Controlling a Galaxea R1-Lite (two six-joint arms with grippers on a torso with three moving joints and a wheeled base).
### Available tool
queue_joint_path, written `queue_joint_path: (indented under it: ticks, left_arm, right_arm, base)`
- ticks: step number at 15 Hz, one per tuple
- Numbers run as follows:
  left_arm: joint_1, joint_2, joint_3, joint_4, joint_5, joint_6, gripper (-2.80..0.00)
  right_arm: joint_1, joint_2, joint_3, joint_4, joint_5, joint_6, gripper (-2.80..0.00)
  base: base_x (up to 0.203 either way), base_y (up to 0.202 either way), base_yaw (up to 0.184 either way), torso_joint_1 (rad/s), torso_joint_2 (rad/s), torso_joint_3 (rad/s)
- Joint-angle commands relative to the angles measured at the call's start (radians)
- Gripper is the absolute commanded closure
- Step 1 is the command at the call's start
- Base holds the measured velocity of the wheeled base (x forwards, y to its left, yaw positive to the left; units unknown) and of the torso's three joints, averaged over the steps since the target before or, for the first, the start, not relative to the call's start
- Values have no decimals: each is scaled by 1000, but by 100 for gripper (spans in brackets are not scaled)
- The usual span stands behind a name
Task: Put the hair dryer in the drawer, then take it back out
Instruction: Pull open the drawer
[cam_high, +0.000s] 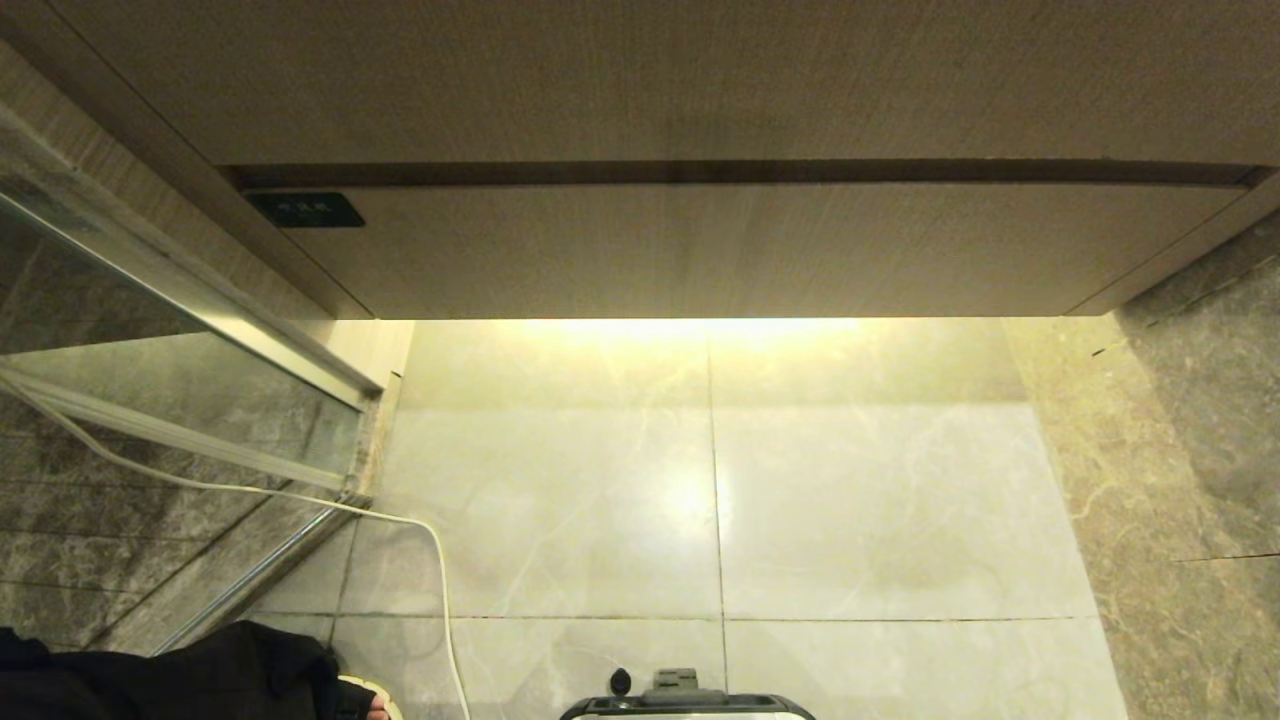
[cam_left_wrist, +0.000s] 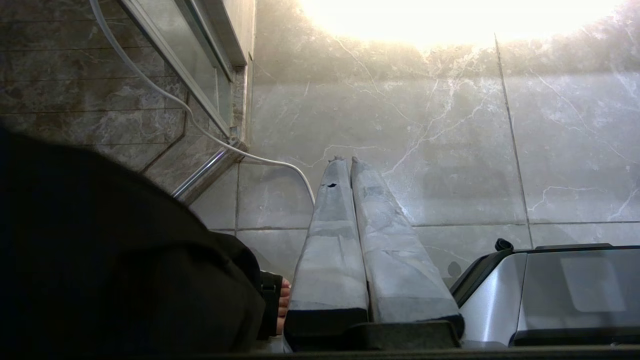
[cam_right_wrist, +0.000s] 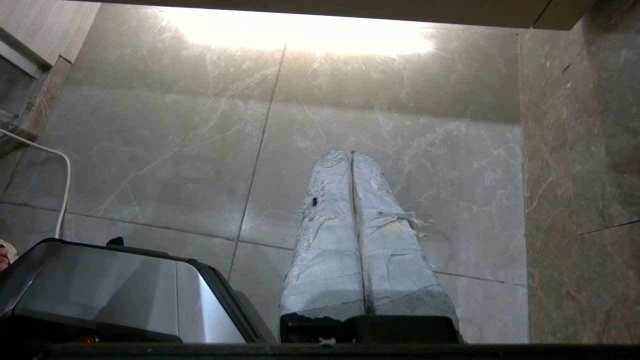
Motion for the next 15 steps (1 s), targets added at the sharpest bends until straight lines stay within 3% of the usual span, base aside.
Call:
queue_joint_path:
  ticks: [1,15]
  left_arm:
    - [0,0,1,0,0,0,0]
    - [0,0,2,0,0,0,0]
  right_arm:
    - [0,-39,40,-1,0,-1,0]
    - [0,-39,40,-1,0,-1,0]
  base:
    - [0,0,0,0,0,0]
    - [0,0,0,0,0,0]
